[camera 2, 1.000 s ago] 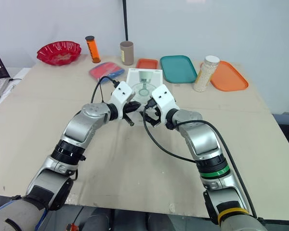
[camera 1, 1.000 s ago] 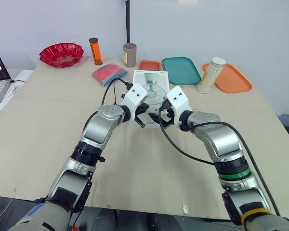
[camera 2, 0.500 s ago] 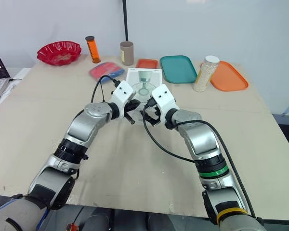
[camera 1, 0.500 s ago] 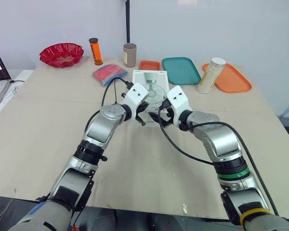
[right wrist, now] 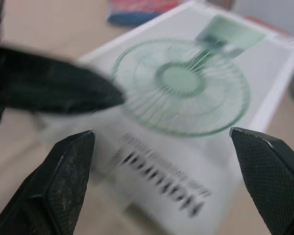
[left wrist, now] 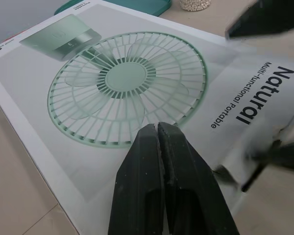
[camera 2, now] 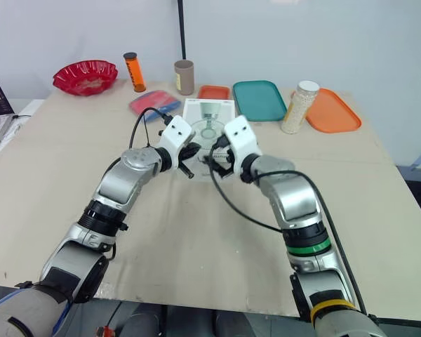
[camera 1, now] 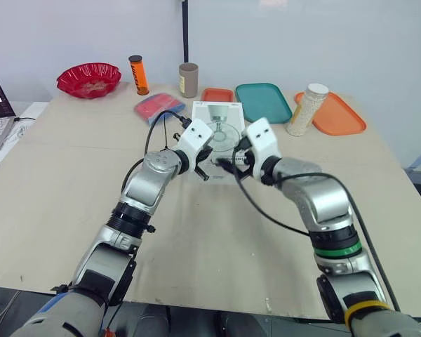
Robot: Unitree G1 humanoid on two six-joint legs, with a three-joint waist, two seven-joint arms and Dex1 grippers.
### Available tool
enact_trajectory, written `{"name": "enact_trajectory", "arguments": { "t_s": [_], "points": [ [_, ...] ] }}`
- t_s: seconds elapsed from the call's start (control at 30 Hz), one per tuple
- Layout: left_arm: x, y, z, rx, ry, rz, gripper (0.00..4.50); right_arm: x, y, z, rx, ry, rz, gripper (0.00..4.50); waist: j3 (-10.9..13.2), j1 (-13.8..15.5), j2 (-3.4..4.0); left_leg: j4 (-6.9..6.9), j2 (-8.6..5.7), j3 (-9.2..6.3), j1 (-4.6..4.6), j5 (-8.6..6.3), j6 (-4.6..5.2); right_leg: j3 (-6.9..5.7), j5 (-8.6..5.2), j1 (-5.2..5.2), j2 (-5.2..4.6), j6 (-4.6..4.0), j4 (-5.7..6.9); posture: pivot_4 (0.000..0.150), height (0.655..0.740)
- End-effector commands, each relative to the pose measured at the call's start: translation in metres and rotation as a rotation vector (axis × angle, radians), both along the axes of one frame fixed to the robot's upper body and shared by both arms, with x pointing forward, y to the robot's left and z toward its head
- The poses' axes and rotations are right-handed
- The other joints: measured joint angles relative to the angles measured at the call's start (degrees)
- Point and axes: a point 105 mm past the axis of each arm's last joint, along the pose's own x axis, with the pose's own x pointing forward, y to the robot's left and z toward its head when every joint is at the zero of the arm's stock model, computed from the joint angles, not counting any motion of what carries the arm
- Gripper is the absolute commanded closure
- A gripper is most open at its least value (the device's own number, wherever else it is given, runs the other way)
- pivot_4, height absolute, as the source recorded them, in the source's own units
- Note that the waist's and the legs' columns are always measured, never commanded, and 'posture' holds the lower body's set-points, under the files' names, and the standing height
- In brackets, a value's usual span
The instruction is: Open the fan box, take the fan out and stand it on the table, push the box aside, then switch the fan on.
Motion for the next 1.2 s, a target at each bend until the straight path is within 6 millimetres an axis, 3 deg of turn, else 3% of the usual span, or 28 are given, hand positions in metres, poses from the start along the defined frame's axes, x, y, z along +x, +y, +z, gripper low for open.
{"name": "enact_trajectory", "arguments": {
  "t_s": [0.03, 0.4, 0.5, 0.7, 1.07, 1.2],
  "points": [
    [-0.005, 0.002, -0.033, 0.047, 0.111, 0.006, 4.33, 0.004, -0.009, 0.017, 0.056, -0.029, -0.046, 0.0, -0.02, 0.02, 0.01, -0.03, 0.0, 0.0, 0.0, 0.0, 0.0, 0.0, 0.0, 0.01, 0.0, 0.0, -0.03, 0.15, 0.74],
    [-0.006, 0.004, -0.034, 0.048, 0.116, 0.011, 4.33, -0.004, -0.018, 0.021, 0.038, -0.038, -0.058, 0.0, -0.02, 0.01, 0.02, -0.09, -0.01, 0.01, 0.0, -0.01, 0.01, 0.01, -0.01, 0.0, -0.01, 0.01, -0.07, 0.15, 0.74],
    [-0.006, 0.005, -0.033, 0.047, 0.115, 0.012, 4.33, -0.033, -0.025, 0.012, -0.068, -0.075, 0.034, 0.0, -0.02, 0.28, 0.02, -0.1, -0.04, -0.01, -0.07, -0.02, 0.03, 0.0, -0.04, 0.0, -0.02, 0.06, -0.15, 0.15, 0.74],
    [-0.007, 0.005, -0.033, 0.045, 0.118, 0.007, 4.33, -0.063, -0.025, -0.021, -0.234, -0.038, 0.162, 0.0, -0.06, 0.0, 0.08, -0.09, -0.05, 0.03, -0.01, -0.02, 0.04, 0.07, -0.07, 0.03, -0.01, 0.11, -0.14, 0.15, 0.74],
    [-0.007, 0.006, -0.031, 0.045, 0.114, 0.008, 4.33, -0.053, -0.003, -0.034, -0.225, -0.041, 0.213, 0.0, -0.07, 0.02, 0.11, -0.08, -0.04, 0.04, 0.02, -0.01, 0.02, 0.1, -0.12, 0.06, 0.0, 0.2, -0.15, 0.15, 0.74],
    [-0.007, 0.008, -0.031, 0.038, 0.119, 0.015, 4.33, -0.062, 0.002, -0.046, -0.228, 0.015, 0.269, 0.0, -0.07, 0.05, 0.1, -0.09, -0.04, 0.05, 0.01, -0.02, 0.03, 0.11, -0.11, 0.06, -0.01, 0.19, -0.16, 0.15, 0.74]
  ]
}}
